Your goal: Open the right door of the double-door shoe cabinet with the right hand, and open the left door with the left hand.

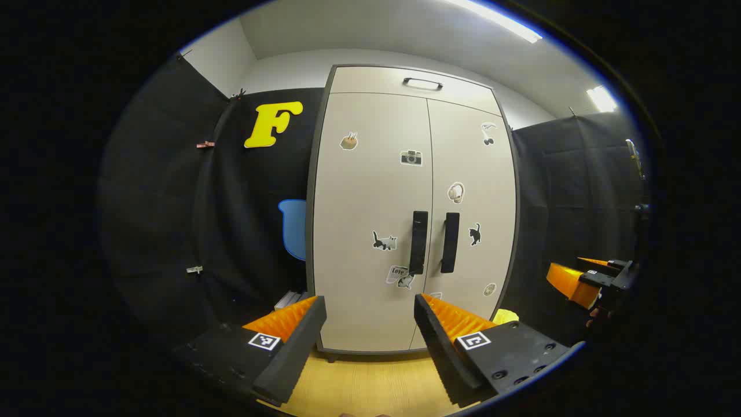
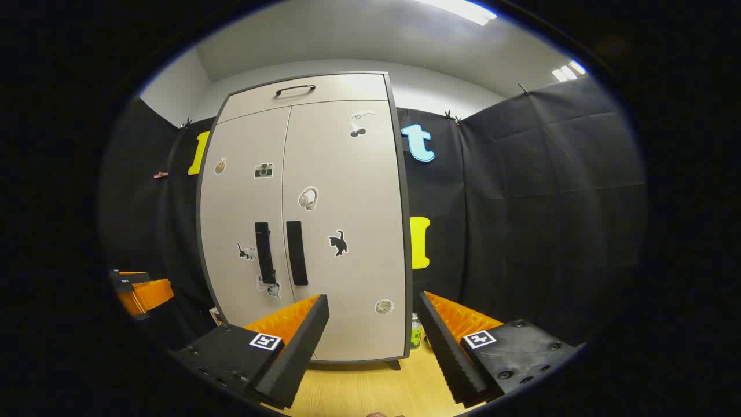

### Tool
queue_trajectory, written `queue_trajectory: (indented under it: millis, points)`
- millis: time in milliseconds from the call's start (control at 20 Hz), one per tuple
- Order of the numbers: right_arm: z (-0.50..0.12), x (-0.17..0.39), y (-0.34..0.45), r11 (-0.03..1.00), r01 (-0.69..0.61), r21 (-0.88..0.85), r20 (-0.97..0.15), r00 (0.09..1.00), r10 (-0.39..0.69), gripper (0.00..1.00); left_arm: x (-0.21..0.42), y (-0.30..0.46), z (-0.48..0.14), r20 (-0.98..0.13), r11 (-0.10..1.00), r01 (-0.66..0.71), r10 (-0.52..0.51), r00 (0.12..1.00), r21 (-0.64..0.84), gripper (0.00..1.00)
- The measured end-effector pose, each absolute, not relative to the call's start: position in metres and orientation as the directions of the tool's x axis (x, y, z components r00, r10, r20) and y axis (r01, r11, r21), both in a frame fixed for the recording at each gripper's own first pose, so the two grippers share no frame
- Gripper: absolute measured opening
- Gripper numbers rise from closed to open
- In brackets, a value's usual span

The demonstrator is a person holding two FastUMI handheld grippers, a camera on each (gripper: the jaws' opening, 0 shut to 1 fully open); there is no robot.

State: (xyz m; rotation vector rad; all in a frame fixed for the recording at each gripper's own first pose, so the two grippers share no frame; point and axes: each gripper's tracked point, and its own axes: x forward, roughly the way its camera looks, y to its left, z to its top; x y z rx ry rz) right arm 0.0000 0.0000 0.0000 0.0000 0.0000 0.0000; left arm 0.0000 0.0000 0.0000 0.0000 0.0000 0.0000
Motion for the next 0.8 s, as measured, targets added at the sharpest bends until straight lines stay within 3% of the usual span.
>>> queue_trajectory:
  millis: [800]
  points:
    - [-0.020, 0.020, 0.004, 0.998, -0.055, -0.013, -0.073, 0.996, 0.054, 0.97, 0.002, 0.001, -0.024, -0.054, 0.999, -0.042, 0.042, 0.998, 0.005, 0.95]
